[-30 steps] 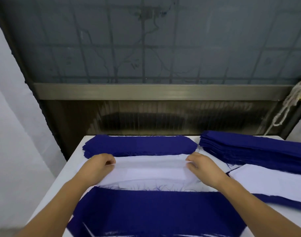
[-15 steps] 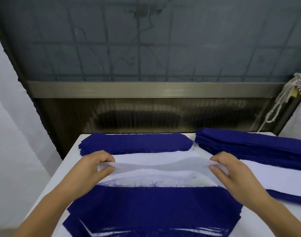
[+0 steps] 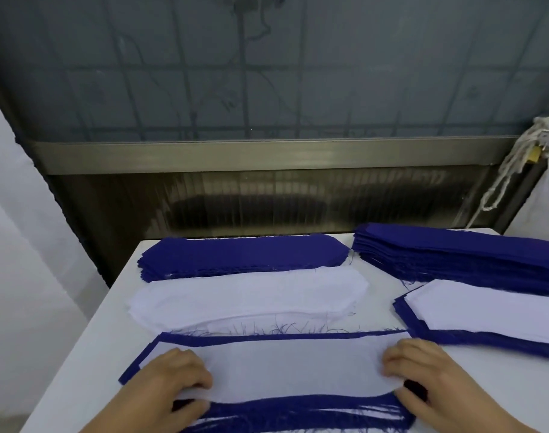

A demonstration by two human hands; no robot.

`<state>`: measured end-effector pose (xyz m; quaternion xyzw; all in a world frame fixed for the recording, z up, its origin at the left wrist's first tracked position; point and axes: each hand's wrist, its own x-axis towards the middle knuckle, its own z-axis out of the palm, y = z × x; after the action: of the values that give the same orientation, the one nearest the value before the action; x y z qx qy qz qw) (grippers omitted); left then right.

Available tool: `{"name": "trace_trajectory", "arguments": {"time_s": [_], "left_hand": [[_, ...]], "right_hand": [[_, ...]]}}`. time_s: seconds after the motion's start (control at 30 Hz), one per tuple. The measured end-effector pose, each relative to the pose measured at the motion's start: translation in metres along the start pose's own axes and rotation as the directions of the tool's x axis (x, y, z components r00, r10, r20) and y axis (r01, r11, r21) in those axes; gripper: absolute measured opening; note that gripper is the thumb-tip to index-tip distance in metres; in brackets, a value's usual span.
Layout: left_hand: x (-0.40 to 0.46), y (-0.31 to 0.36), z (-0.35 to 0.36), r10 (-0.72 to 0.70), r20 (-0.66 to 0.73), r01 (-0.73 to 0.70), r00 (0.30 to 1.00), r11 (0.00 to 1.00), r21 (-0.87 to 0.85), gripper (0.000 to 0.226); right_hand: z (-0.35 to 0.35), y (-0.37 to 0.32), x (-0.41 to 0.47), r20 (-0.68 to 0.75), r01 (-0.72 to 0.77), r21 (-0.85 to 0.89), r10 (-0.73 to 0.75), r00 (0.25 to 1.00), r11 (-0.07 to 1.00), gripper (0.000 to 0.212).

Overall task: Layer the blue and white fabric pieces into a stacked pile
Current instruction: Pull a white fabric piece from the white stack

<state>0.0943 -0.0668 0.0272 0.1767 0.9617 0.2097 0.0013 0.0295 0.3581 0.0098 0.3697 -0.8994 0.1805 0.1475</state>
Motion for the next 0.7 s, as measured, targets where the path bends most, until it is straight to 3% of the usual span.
{"name": "trace_trajectory", "arguments": {"time_s": [0.1, 0.2, 0.33, 0.43, 0.5, 0.63, 0.7], "left_hand": [[0.003, -0.003, -0.003, -0.037, 0.056, 0.037, 0.998, 0.999, 0.004, 0.031], [0.016, -0.006, -0.005, -0.144, 0.057, 0.140, 0.988, 0.987, 0.079, 0.032], [0.052, -0.006, 0.003, -0.180, -0.086, 0.194, 0.980, 0.961, 0.194, 0.018], [0.097, 0.005, 0.013, -0.158, -0.194, 0.188, 0.968, 0.971, 0.148, 0.005], [0.126, 0.010, 0.020, -0.152, -0.226, 0.170, 0.962, 0.983, 0.064, 0.011], [0.158, 0.013, 0.030, -0.187, -0.134, 0.171, 0.973, 0.978, -0.119, 0.004], [0.162, 0.009, 0.033, -0.204, -0.091, 0.185, 0.975, 0.965, -0.184, 0.004]], "right_hand": [[-0.008, -0.005, 0.003, 0.070, -0.069, 0.077, 0.064, 0.995, 0.995, 0.008], [-0.007, -0.003, 0.012, 0.154, -0.106, 0.008, 0.104, 0.983, 0.994, 0.016], [0.002, 0.004, 0.045, 0.172, -0.223, 0.031, 0.214, 0.962, 0.974, 0.016], [0.020, 0.005, 0.090, 0.122, -0.259, 0.103, 0.246, 0.962, 0.960, 0.007], [0.034, 0.007, 0.118, 0.133, -0.268, 0.114, 0.252, 0.959, 0.957, 0.011], [0.050, 0.017, 0.145, 0.211, -0.337, 0.122, 0.307, 0.928, 0.934, 0.002], [0.054, 0.021, 0.147, 0.237, -0.341, 0.133, 0.304, 0.923, 0.931, 0.012]]}}
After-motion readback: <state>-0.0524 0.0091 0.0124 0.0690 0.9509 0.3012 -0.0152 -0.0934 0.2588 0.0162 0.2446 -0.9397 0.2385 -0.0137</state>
